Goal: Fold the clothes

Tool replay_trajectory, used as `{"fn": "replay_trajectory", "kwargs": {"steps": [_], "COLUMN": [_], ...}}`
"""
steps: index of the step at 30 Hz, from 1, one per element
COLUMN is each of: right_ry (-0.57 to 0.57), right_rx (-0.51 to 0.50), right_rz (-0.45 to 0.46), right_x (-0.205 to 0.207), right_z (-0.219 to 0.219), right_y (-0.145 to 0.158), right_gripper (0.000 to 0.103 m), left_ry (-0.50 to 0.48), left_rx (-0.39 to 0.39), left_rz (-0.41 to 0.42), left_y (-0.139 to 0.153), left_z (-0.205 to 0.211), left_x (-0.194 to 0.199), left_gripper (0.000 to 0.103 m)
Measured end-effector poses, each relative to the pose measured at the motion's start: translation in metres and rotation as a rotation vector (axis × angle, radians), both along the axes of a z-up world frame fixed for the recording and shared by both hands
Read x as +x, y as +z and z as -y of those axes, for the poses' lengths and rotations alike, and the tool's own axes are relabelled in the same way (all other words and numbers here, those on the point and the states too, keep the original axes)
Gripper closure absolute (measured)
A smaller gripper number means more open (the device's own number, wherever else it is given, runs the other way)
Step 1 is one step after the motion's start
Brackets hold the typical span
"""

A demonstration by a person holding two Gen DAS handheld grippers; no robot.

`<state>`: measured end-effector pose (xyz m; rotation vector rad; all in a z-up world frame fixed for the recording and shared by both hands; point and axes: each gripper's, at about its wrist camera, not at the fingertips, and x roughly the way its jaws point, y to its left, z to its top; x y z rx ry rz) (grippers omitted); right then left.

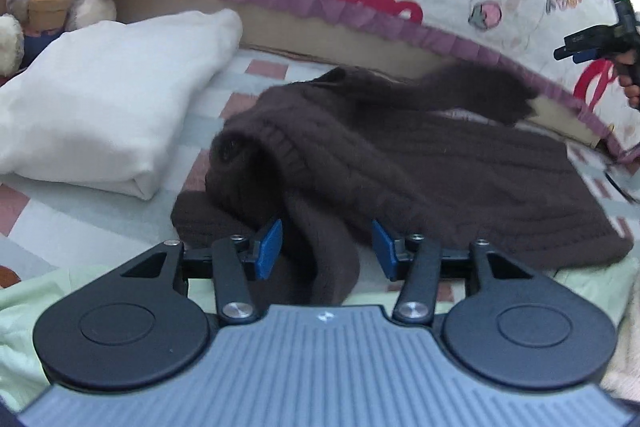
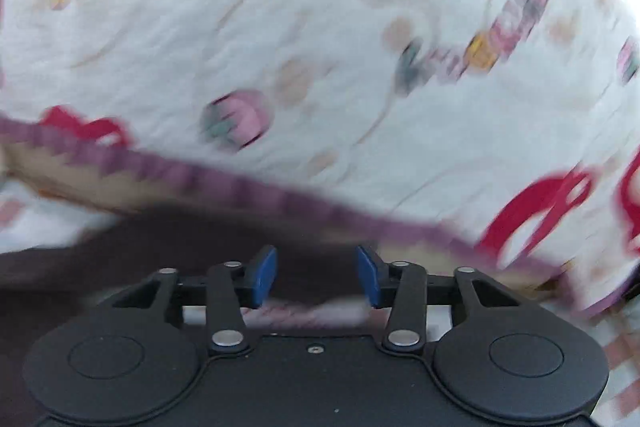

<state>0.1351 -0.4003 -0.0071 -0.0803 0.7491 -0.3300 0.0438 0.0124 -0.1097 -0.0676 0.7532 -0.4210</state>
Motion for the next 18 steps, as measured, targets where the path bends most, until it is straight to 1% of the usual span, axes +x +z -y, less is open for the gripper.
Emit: {"fn": "replay_trajectory", "kwargs": {"steps": [2, 6, 7, 8, 10, 13, 14, 16, 18], "right_ry": [0.052, 0.114, 0.137, 0.16, 0.206, 0.302, 0.341, 0.406, 0.48], "right_rx": [0.108, 0.283, 0.318, 0.353, 0.424, 0.527, 0.552, 0.574, 0.593], "right_rz": [-0.046, -0.132, -0.141, -0.15, -0.168, -0.162, -0.168, -0.171, -0.179], "right_x": [-0.016, -0.046, -0.054, -0.062, -0.078, -0.095, -0.098, -0.103, -0.108], "right_z": [-0.006, -0.03, -0.038, -0.046, -0.061, -0.089, -0.1, -0.121, -0.141], "right_y": [-0.018, -0.058, -0.065, -0.072, -0.085, -0.1, -0.104, -0.107, -0.108], "right_gripper": [0.044, 0.044, 0.044, 0.044, 0.044, 0.044, 0.044, 0.044, 0.044], "left_ry": [-0.001, -0.005, -0.006, -0.007, -0.009, -0.011, -0.002, 0.015, 0.03], "left_rx": [0.027, 0.097, 0.116, 0.134, 0.172, 0.223, 0.21, 0.184, 0.16], "left_rz": [-0.015, -0.033, -0.036, -0.04, -0.047, -0.058, -0.063, -0.074, -0.085], "left_y": [-0.004, -0.015, -0.018, -0.021, -0.027, -0.035, -0.036, -0.038, -0.04], "left_z": [0.005, 0.012, 0.014, 0.016, 0.019, 0.024, 0.021, 0.017, 0.013], "left_x": [0.002, 0.006, 0.007, 0.008, 0.009, 0.012, 0.014, 0.017, 0.02], "left_gripper": [0.049, 0.043, 0.039, 0.037, 0.036, 0.033, 0.031, 0.02, 0.02]}}
